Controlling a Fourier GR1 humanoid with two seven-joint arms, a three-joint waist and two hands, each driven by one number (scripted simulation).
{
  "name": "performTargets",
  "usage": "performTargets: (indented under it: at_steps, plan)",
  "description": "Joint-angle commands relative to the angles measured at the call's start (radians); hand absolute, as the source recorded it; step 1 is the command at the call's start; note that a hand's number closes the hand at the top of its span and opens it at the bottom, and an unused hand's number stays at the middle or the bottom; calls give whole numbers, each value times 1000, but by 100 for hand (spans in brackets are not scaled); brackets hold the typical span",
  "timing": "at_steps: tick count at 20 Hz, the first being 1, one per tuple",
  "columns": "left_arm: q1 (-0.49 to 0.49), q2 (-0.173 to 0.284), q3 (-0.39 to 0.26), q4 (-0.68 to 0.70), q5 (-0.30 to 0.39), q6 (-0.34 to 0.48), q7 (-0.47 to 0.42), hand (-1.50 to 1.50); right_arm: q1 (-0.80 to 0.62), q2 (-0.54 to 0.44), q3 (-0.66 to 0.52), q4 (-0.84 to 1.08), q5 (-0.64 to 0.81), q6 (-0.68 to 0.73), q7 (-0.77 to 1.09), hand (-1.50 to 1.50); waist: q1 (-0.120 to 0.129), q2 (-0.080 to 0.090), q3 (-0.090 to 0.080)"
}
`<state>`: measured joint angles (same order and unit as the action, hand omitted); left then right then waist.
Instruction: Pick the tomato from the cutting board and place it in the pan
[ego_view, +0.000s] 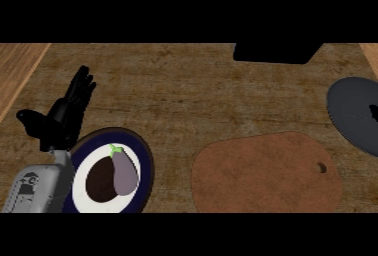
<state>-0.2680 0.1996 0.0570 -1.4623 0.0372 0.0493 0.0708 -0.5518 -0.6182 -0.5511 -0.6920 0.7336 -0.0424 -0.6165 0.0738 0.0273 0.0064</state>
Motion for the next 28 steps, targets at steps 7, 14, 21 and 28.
performTargets:
  at_steps: [7,14,21,28]
  plan:
    - [-14,-9,-16,-2,-9,-6,-10,0,-121,-36,13,362,34,86,-29,-150,29,17,2]
    - [-61,-25,-16,12,-10,12,13,0,-170,-48,11,460,27,199,-91,-150,16,17,5]
    - [-13,-31,-10,8,-11,20,-1,0,-150,-88,-147,500,-131,260,-244,-150,-13,7,5]
    - [17,-25,3,-3,-11,24,-5,0,-97,-233,-190,568,-193,610,-293,-150,-35,-6,3]
